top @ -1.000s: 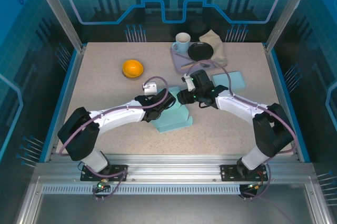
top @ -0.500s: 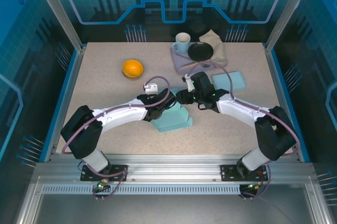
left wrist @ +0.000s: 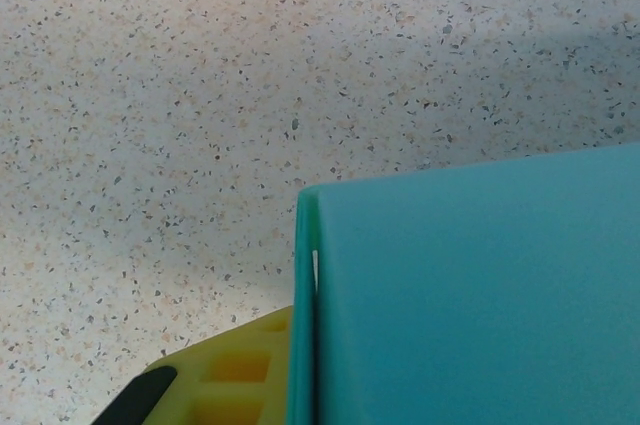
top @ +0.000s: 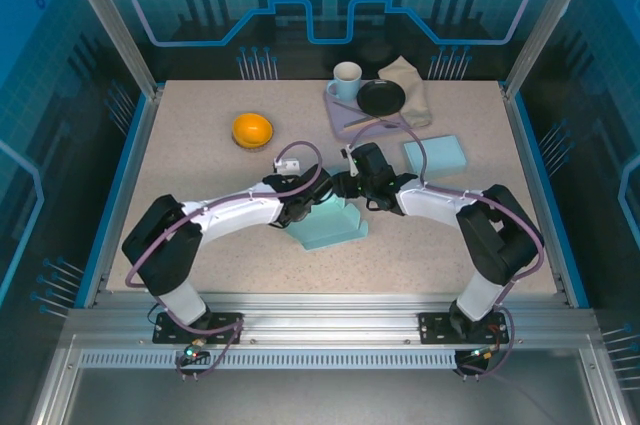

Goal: Fold the paper box

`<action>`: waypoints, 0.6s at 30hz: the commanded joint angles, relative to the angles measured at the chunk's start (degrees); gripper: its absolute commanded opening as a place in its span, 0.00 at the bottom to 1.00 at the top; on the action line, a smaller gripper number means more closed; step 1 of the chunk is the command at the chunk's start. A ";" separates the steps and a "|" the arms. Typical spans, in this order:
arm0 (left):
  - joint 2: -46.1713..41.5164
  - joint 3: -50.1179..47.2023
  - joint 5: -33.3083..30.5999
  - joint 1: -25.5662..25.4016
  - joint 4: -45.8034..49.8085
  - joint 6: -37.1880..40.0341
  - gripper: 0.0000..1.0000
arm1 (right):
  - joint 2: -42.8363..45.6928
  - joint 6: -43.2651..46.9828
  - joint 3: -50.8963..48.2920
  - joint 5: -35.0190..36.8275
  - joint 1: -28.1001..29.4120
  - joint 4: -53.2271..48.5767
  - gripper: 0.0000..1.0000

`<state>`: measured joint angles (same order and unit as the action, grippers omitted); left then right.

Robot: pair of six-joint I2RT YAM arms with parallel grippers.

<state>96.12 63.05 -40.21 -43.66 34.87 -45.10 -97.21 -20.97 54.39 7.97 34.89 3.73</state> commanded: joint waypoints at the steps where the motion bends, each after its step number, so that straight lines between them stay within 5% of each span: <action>1: 1.56 1.96 1.88 0.68 2.72 -0.03 0.15 | -1.50 -1.65 0.75 7.75 0.50 -1.09 0.46; 11: 4.17 1.76 1.28 3.40 5.06 -2.28 0.15 | -0.88 -9.29 4.64 36.68 3.13 -21.30 0.39; 15: 4.25 2.40 1.02 3.47 5.23 -2.25 0.15 | -1.09 -10.40 5.55 40.97 4.00 -24.39 0.39; 18: 4.17 2.47 1.46 3.46 4.79 -1.83 0.15 | 0.00 -8.98 4.96 36.54 4.07 -21.85 0.41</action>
<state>99.81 65.60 -33.89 -42.22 30.33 -46.24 -97.51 -29.04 59.90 32.97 40.60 -11.11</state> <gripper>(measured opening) 0.152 0.403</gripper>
